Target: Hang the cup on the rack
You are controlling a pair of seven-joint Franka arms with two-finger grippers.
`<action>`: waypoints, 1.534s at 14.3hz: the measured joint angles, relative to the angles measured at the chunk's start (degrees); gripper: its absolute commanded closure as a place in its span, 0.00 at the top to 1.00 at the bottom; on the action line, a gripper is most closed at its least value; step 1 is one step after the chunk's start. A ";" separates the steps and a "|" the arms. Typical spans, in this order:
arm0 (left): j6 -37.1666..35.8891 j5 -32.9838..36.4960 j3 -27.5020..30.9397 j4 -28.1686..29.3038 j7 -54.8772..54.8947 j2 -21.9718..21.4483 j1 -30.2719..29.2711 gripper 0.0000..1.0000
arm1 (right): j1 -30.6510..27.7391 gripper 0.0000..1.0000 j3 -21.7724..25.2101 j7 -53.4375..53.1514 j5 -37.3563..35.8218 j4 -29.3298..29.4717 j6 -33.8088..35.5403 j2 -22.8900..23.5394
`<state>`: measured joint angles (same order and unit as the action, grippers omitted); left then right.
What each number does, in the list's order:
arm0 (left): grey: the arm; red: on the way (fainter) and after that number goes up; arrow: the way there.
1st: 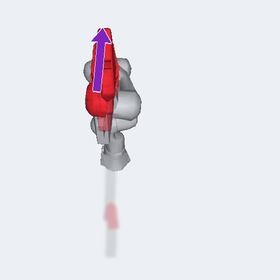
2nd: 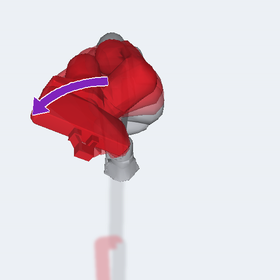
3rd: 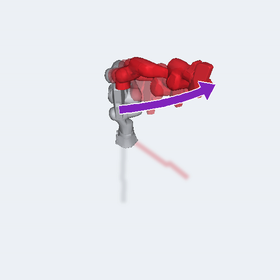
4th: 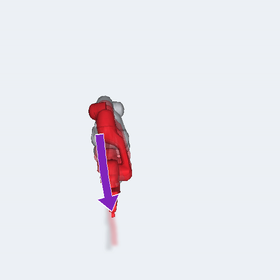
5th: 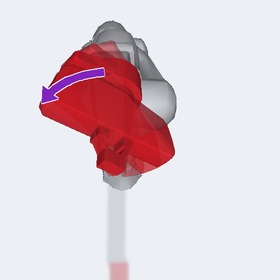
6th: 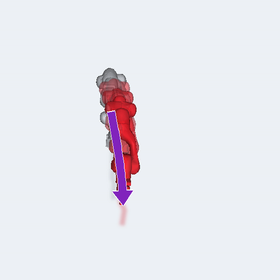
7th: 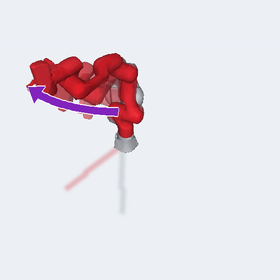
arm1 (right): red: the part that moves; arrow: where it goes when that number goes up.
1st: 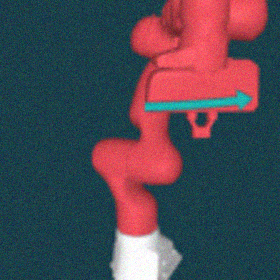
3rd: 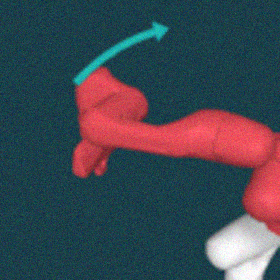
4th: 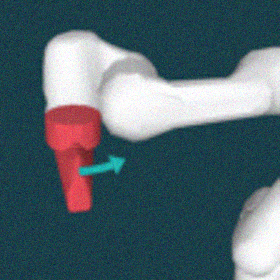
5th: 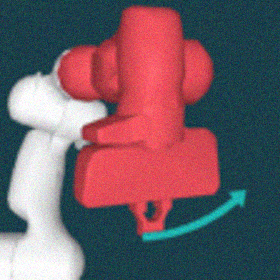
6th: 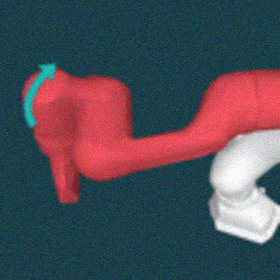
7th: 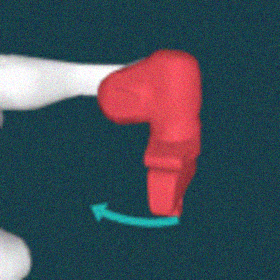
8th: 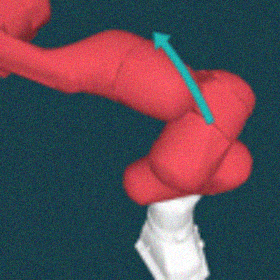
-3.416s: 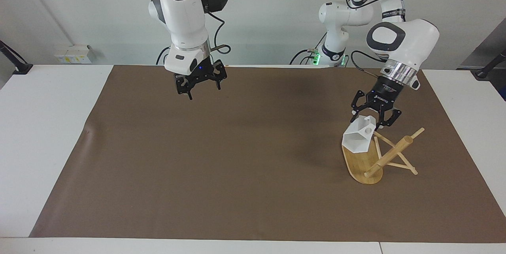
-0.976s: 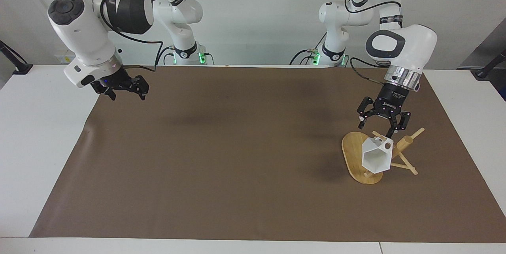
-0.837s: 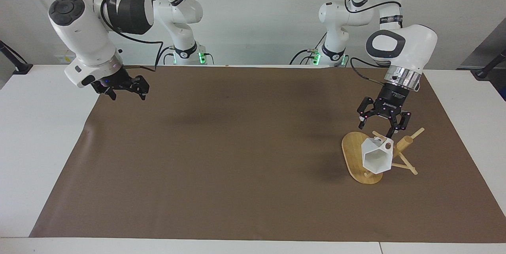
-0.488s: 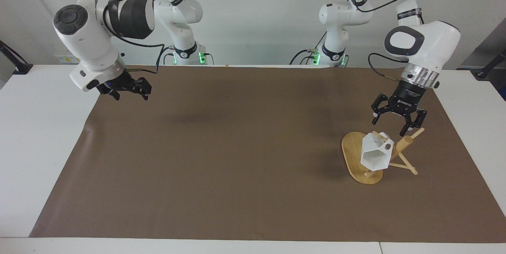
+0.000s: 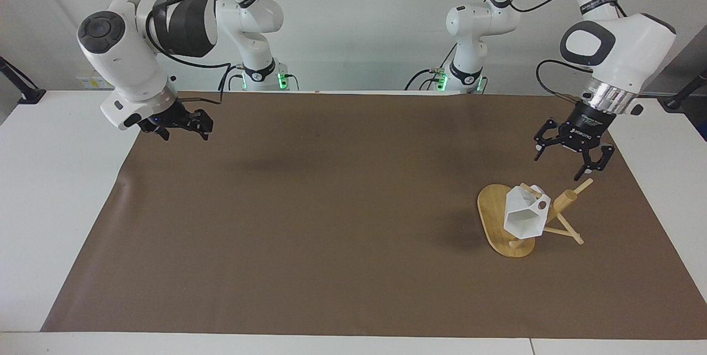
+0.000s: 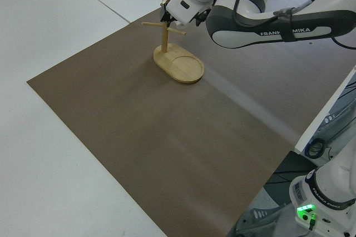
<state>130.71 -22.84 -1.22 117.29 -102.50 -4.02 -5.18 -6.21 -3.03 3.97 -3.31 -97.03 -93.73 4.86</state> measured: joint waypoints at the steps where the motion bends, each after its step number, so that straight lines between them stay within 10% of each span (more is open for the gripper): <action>1: -0.20 0.36 0.00 -0.10 5.65 0.00 -0.18 1.00 | 0.00 1.00 0.03 0.00 0.00 0.58 0.00 -0.01; 22: -20.50 18.44 2.76 -6.08 90.38 -4.75 3.15 1.00 | -0.02 1.00 0.34 -0.15 0.03 11.39 -12.89 0.61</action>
<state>110.21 -4.40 1.54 111.21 -12.13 -8.76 -2.03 -6.23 -2.69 3.82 -3.29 -85.64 -106.63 5.47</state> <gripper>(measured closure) 0.000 0.000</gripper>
